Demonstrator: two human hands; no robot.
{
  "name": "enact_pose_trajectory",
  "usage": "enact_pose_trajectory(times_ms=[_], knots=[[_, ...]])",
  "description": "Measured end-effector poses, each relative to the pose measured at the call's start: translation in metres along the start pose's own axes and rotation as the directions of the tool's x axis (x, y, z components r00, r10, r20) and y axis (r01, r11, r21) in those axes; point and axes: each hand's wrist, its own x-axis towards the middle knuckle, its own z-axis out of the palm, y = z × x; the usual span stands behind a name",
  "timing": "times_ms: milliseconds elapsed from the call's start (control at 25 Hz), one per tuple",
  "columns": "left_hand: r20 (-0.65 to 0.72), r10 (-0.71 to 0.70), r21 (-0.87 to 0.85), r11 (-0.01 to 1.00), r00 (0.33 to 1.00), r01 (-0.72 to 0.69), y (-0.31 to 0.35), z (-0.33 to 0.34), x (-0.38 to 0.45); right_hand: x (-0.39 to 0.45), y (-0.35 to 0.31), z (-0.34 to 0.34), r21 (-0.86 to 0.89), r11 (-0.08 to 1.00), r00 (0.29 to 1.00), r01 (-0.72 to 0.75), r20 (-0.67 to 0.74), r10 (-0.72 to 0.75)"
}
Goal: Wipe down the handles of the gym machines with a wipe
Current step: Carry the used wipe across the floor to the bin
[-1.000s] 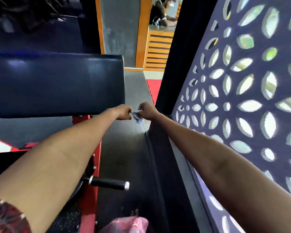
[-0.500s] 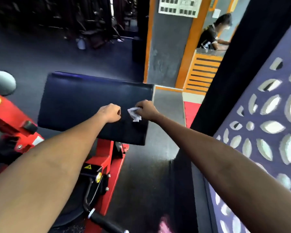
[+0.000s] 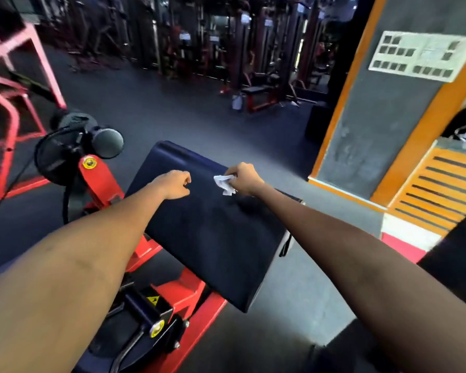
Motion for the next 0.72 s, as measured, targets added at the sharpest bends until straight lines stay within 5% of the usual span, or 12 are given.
enact_pose_trajectory(times_ms=[440,720], knots=[[-0.105,-0.151,0.099,0.982,0.983,0.161,-0.012,-0.037,0.124,0.155,0.027,-0.025,-0.236,0.942,0.969,0.239,0.116,-0.217],[-0.151,-0.302,-0.080,0.953,0.941,0.293,-0.027,-0.044,0.174,0.238,0.037,-0.021,-0.341,0.860,0.915,0.380,0.277,-0.294]])
